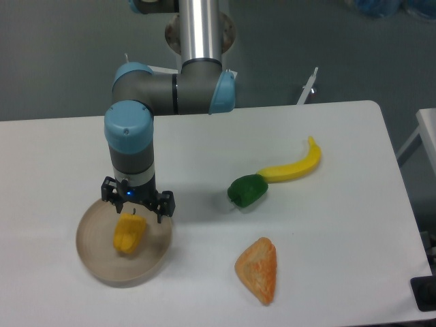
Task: Pick up the yellow pepper from the plate
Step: 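Lower the gripper onto the yellow pepper and close on it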
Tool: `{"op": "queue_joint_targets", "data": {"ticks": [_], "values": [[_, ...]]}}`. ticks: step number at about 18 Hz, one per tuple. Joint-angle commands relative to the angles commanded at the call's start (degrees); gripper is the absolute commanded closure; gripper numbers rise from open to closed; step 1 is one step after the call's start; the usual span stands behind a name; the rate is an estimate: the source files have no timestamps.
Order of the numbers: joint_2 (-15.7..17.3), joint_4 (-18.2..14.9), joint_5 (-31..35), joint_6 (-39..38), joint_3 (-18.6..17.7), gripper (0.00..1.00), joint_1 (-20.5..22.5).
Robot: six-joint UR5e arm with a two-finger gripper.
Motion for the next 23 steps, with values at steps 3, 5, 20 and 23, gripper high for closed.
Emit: {"op": "queue_joint_targets", "data": {"ticks": [3,5,20,23], "values": [[-0.6,0.1,0.2,-0.1,-0.4,0.0,-0.7],[-0.9,0.1,0.2,-0.1,-0.4,0.0,-0.8],[-2.6,2.4,0.4,-0.3,-2.0,0.0,-2.2],[-2.8,2.5,0.4,-0.3,-2.1,0.0,-2.2]]}}
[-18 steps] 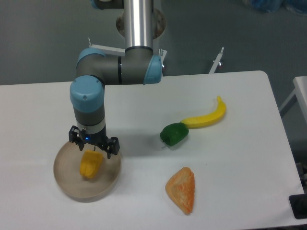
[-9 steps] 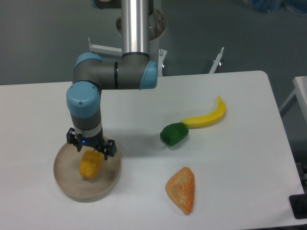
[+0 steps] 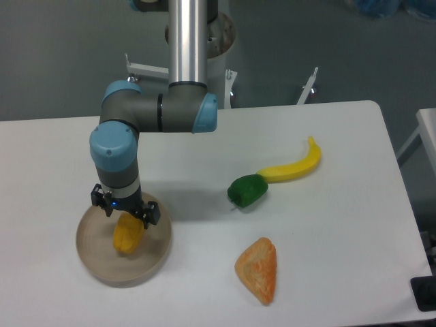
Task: Pick up the yellow pepper from the plate
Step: 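Lower the gripper onto the yellow pepper and close on it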
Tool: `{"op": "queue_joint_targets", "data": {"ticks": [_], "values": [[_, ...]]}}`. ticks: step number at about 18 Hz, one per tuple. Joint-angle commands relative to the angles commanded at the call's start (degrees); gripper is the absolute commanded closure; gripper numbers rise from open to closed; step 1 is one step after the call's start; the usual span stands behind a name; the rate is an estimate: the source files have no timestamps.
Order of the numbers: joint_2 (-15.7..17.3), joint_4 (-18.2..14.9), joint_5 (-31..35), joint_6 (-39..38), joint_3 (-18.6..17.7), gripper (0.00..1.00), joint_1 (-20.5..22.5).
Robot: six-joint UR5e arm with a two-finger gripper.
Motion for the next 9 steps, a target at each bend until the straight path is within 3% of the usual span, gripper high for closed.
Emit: {"op": "queue_joint_targets", "data": {"ticks": [1,2,3,6,9], "values": [[-0.1,0.0,0.0,0.0,0.0,0.0,0.0],[-0.3,0.1,0.1,0.0,0.3,0.07,0.0],[-0.5,0.1,0.0,0.1,0.4,0.27,0.0],[-0.5,0.1,0.0,1.4,0.6,0.52,0.0],[-0.5,0.0,-0.2,2.1,1.0,0.56,0.0]]}}
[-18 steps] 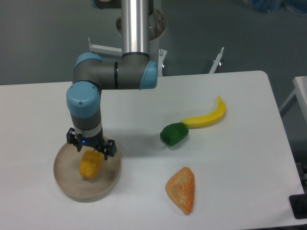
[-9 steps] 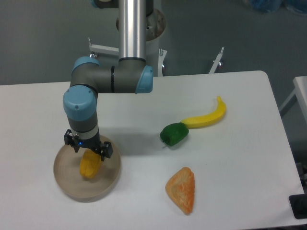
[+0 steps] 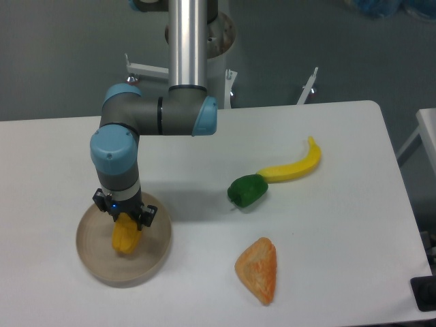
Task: Pick up the yellow pepper from the plate
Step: 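Lower the gripper onto the yellow pepper and close on it, then lift the yellow pepper off the plate and carry it toward the orange object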
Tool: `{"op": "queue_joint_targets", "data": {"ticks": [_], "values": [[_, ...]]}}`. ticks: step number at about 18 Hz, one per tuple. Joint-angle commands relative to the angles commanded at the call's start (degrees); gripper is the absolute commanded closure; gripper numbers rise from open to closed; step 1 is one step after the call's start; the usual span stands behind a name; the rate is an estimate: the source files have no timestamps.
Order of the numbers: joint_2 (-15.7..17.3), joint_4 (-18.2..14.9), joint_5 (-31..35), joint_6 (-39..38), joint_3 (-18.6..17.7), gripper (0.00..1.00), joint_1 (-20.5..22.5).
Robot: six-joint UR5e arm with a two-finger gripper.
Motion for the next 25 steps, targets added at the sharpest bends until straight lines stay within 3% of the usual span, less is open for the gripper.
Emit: {"op": "queue_joint_targets", "data": {"ticks": [3,5,11,19,25], "values": [[0.4,-0.1,0.3,1.2,0.4,0.56,0.4],[1.6,-0.3,0.4,6.1,0.4,0.56,1.1],[6.3,-1.1,3.9,16.1,0.7,0.56,9.0],[5.5,-1.2,7.7,36.3,4.2,0.56,20.4],[3.5,-1.2,7.8,38.1,6.9,0.56,21.5]]}}
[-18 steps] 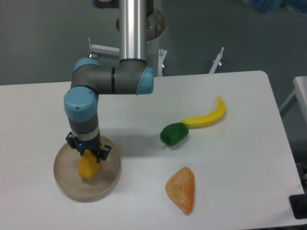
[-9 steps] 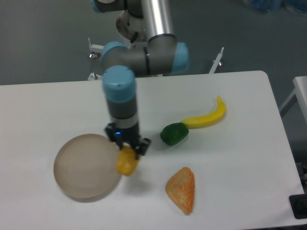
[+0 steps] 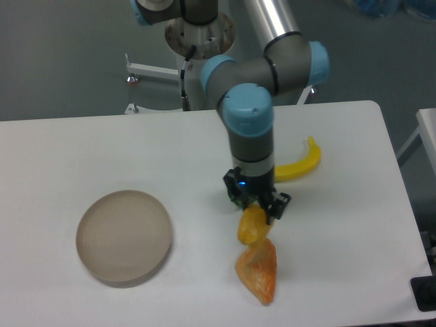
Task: Pick up the yellow pepper from the plate
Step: 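Lift the yellow pepper off the plate and carry it toward the orange object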
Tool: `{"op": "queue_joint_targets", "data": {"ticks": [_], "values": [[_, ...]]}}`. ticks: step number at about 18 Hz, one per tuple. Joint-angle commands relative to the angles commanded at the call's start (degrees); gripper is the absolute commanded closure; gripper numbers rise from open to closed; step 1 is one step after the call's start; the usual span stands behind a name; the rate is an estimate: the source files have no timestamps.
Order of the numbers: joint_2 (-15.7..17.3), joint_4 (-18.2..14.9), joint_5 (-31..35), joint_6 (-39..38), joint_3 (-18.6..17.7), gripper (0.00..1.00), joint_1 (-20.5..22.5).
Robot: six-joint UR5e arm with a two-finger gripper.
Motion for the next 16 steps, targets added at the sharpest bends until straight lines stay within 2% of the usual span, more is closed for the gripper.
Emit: {"op": "queue_joint_targets", "data": {"ticks": [16], "values": [[-2.3,0.0,0.0,1.1,1.9,0.56,0.1]]}}
